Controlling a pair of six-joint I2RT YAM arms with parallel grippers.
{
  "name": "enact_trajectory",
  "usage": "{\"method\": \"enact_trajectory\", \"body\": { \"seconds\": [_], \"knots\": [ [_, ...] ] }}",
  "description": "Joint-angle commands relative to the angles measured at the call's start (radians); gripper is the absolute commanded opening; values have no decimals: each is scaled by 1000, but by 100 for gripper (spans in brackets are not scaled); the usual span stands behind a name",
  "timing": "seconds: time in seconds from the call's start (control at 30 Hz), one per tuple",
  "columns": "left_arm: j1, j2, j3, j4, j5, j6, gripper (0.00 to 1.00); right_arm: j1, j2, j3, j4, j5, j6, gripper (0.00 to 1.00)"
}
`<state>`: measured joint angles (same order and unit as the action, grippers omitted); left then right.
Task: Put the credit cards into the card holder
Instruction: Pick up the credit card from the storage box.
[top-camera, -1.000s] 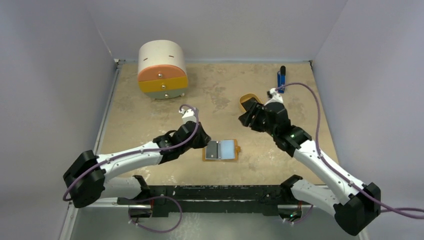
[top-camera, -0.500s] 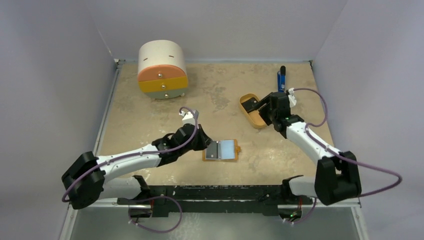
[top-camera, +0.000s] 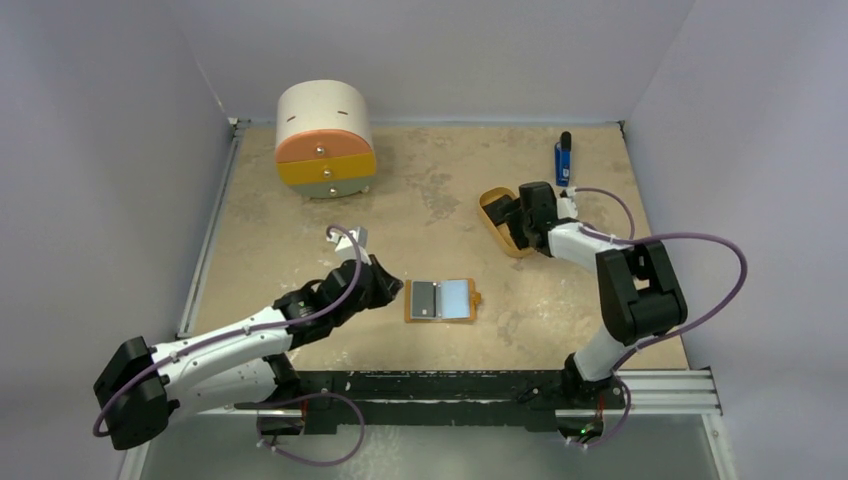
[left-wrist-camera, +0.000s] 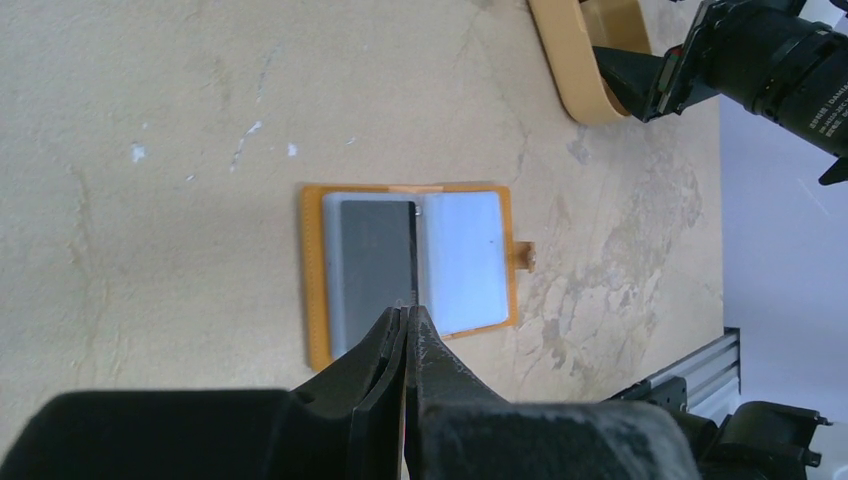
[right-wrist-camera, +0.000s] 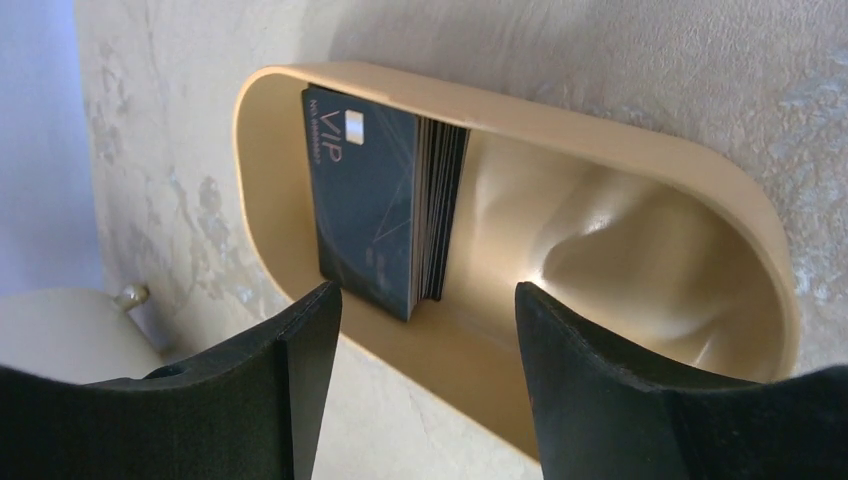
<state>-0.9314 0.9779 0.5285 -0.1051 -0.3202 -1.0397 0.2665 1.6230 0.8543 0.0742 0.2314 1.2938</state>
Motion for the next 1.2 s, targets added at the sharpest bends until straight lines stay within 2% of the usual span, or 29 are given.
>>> {"method": "enact_trajectory", "body": {
  "seconds": [0.0,0.3,0.67,1.17],
  "knots": [
    [-1,-37,-29,-13,-46,-50,0,-7,40,44,92,55,66,67],
    [-2,-78,-41,-42,-85,-59,0,-10,119,62,147,59,105,65],
    [-1,-61,-32,-49,-95,-57,0,-16,155,77,98,35,131,48],
    [-1,-51,-38,-44,-85,-73,0,-16,130,18,110,16,118,36]
  ]
}}
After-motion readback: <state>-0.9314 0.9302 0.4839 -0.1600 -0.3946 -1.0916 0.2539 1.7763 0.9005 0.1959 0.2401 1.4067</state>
